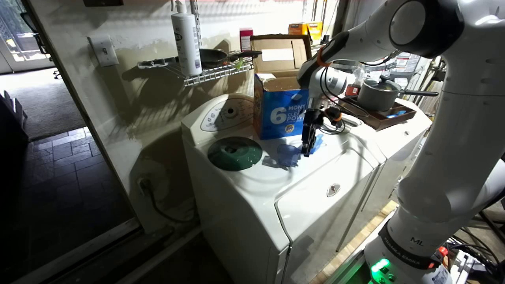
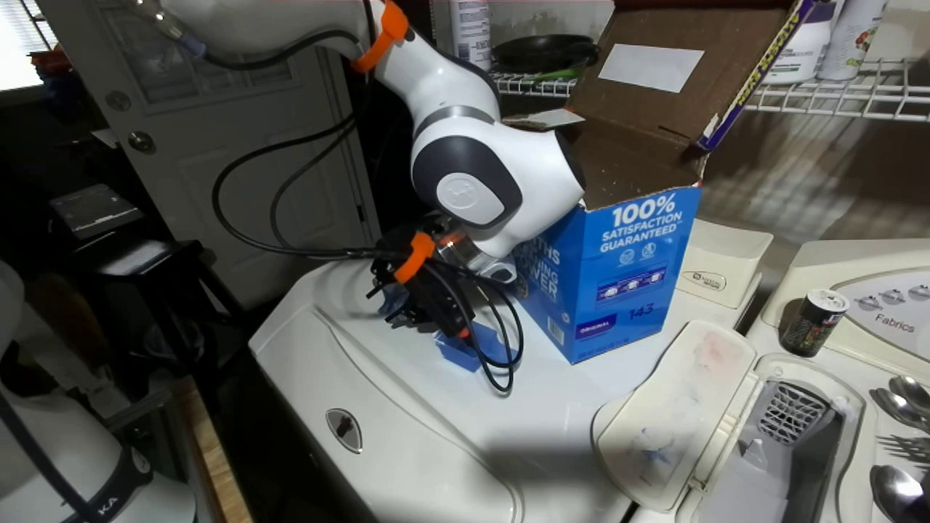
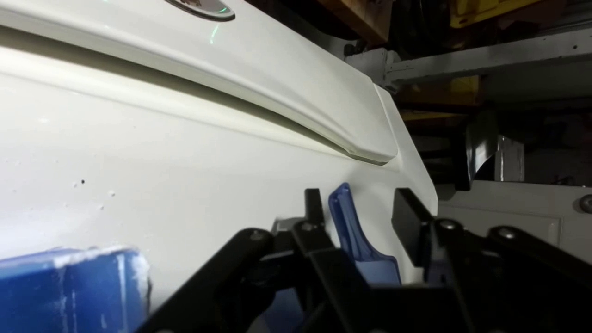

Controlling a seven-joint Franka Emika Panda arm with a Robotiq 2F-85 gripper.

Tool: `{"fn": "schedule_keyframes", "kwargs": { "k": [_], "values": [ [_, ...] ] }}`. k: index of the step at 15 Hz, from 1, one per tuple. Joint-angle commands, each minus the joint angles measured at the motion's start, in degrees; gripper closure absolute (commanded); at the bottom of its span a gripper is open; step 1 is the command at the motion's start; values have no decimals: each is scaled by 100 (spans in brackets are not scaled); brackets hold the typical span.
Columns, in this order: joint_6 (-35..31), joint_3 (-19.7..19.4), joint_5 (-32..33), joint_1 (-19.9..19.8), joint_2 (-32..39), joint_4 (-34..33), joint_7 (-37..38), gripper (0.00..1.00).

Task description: Pour the washing powder from the purple scoop into the blue scoop

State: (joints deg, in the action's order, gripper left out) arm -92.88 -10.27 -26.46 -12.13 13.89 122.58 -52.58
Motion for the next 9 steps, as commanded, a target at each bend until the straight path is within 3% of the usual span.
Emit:
{"fn": "schedule_keyframes", "kwargs": {
  "k": [1, 3, 4, 9],
  "values": [
    [243, 135, 108, -114, 429, -360, -103, 85],
    [231, 140, 95, -128, 432, -362, -97, 98],
    [229, 143, 92, -140, 434, -370, -99, 100],
    [297, 155, 67, -179, 424, -397, -172, 97]
  ]
}}
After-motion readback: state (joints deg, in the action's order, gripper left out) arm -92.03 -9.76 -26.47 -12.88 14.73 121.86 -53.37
